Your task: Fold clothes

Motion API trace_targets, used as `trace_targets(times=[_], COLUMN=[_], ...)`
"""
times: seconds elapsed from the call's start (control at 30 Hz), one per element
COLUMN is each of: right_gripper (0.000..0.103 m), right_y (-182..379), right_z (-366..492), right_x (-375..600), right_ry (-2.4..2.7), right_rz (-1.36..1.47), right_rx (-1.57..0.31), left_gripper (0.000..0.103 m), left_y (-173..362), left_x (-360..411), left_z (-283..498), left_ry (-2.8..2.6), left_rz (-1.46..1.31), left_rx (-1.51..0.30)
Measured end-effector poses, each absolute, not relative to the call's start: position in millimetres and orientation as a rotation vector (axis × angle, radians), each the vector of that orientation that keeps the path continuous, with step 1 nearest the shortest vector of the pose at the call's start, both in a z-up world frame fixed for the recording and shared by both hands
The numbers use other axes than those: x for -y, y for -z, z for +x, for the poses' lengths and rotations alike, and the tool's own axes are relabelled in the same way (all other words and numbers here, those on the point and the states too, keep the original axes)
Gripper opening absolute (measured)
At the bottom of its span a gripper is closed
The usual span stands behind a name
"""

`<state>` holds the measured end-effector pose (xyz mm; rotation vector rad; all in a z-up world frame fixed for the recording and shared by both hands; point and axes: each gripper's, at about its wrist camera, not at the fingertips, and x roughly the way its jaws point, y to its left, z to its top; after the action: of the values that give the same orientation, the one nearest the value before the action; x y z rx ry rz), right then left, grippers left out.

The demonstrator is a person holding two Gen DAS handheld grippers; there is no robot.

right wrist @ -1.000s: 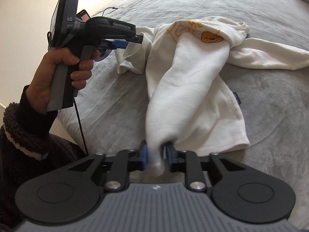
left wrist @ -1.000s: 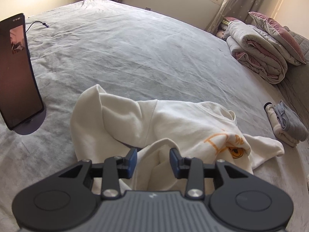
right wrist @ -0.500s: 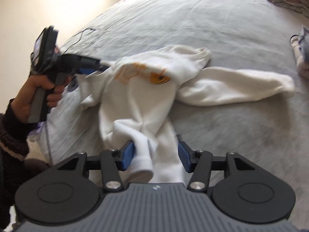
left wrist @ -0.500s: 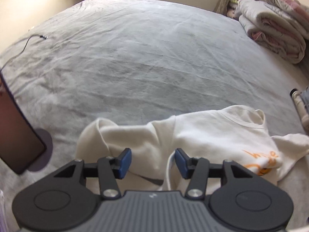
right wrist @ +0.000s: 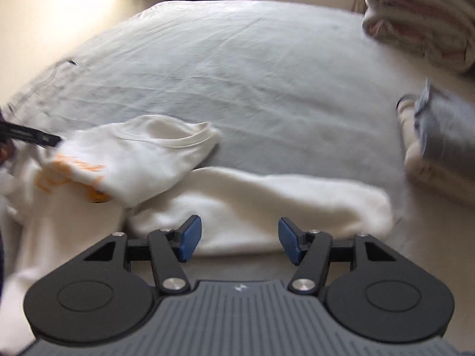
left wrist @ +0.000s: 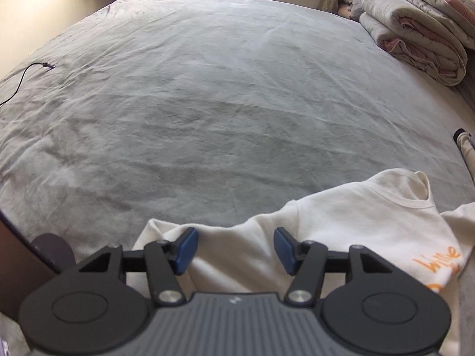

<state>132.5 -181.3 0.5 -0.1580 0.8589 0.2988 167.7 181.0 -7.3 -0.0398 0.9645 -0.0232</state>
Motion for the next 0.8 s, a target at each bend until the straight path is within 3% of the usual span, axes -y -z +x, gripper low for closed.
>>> trace_targets(times=[0.3, 0.37, 0.43, 0.47, 0.5, 0.6, 0.8], right_gripper=[0.059, 0.036, 0.020, 0.011, 0.007, 0.004, 0.004], right_y=[39, 38, 36, 35, 34, 29, 17], right_z=[167, 168, 165, 164, 163, 157, 135], right_x=[175, 176, 175, 173, 172, 172, 189], right_ry=[-0.316, -0.329, -0.320, -0.304, -0.290, -0.243, -0.149], right_rz=[-0.236, -0.215, -0.222, -0.239, -0.244, -0.248, -0.280], right_rx=[-0.854, -0.866, -0.878, -0.882, -0.887, -0.896, -0.897], left_gripper=[0.066, 0.064, 0.057, 0.046, 0.034, 0.015, 0.012], left_y=[27, 30, 32, 33, 34, 29, 8], left_x=[-177, -175, -171, -168, -164, -154, -148], left_z=[172, 170, 167, 165, 163, 156, 130], left_ry=[0.049, 0.047, 0.036, 0.025, 0.008, -0.029, -0.052], left_rz=[0.030, 0.044, 0.065, 0.079, 0.095, 0.125, 0.088], left_rx=[-0.952, -0.946, -0.934, -0.927, -0.921, -0.909, -0.877])
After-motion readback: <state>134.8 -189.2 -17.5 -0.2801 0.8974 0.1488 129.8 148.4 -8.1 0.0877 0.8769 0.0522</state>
